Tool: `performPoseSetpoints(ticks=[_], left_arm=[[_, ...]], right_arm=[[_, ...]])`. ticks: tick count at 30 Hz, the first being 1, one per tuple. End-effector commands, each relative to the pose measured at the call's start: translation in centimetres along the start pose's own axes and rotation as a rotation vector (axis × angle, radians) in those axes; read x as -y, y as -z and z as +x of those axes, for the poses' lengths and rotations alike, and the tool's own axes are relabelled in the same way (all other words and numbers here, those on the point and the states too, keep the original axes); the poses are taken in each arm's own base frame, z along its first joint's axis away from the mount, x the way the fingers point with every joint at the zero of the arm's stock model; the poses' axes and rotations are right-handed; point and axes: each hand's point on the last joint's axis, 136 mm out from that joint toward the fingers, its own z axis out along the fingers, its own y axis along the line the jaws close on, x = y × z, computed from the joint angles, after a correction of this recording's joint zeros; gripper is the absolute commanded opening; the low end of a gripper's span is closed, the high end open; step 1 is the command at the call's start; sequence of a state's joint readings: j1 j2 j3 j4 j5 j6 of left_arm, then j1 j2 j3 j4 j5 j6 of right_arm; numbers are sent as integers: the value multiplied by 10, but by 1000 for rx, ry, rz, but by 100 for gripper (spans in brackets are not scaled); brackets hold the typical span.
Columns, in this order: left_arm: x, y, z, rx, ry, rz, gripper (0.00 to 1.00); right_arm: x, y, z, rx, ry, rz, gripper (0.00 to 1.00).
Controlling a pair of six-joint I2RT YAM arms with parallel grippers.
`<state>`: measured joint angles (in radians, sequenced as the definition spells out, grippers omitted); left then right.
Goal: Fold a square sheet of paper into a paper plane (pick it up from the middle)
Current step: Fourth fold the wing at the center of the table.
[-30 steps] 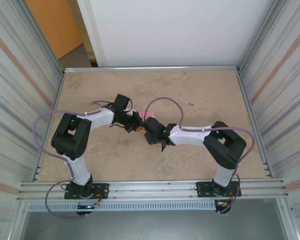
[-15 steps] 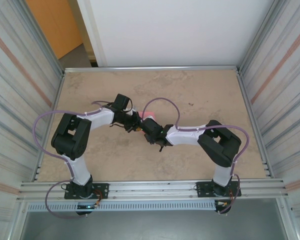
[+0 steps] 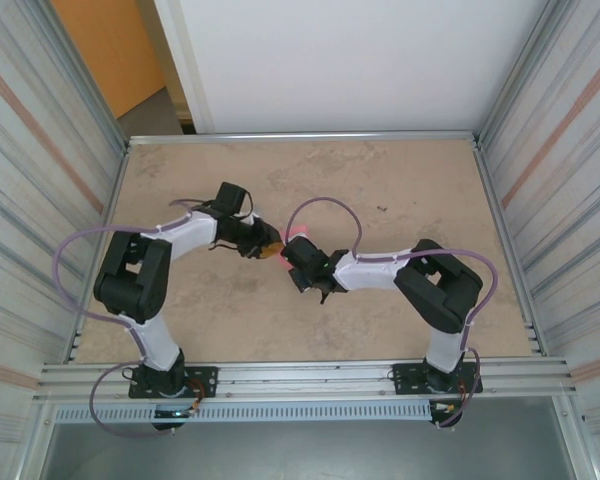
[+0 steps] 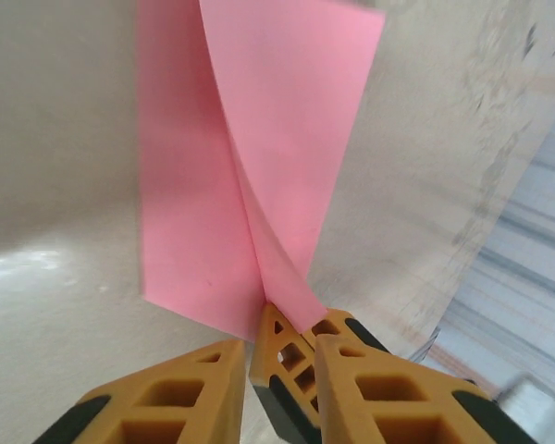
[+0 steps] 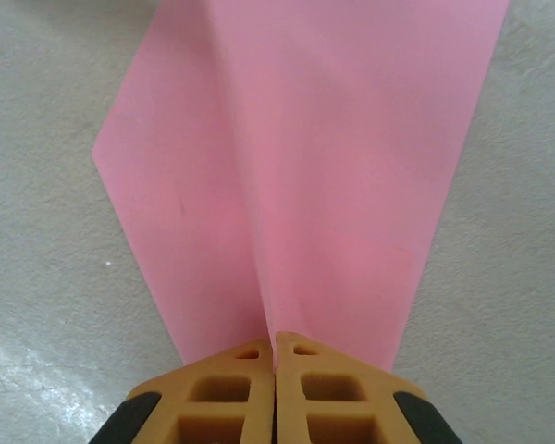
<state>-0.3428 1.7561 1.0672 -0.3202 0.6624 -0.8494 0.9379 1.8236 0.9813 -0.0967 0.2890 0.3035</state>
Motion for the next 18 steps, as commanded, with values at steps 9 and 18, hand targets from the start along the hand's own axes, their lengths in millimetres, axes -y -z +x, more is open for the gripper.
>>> performPoseSetpoints(ticks=[9,18], left_arm=[[-7,36,-6,109,-1,21,36],[-10,30,8,127,-11,88,36]], right_arm=[[-25,10,-2,-27,-127,-346,5],[-27,9,0,-71,-224,-473,4]])
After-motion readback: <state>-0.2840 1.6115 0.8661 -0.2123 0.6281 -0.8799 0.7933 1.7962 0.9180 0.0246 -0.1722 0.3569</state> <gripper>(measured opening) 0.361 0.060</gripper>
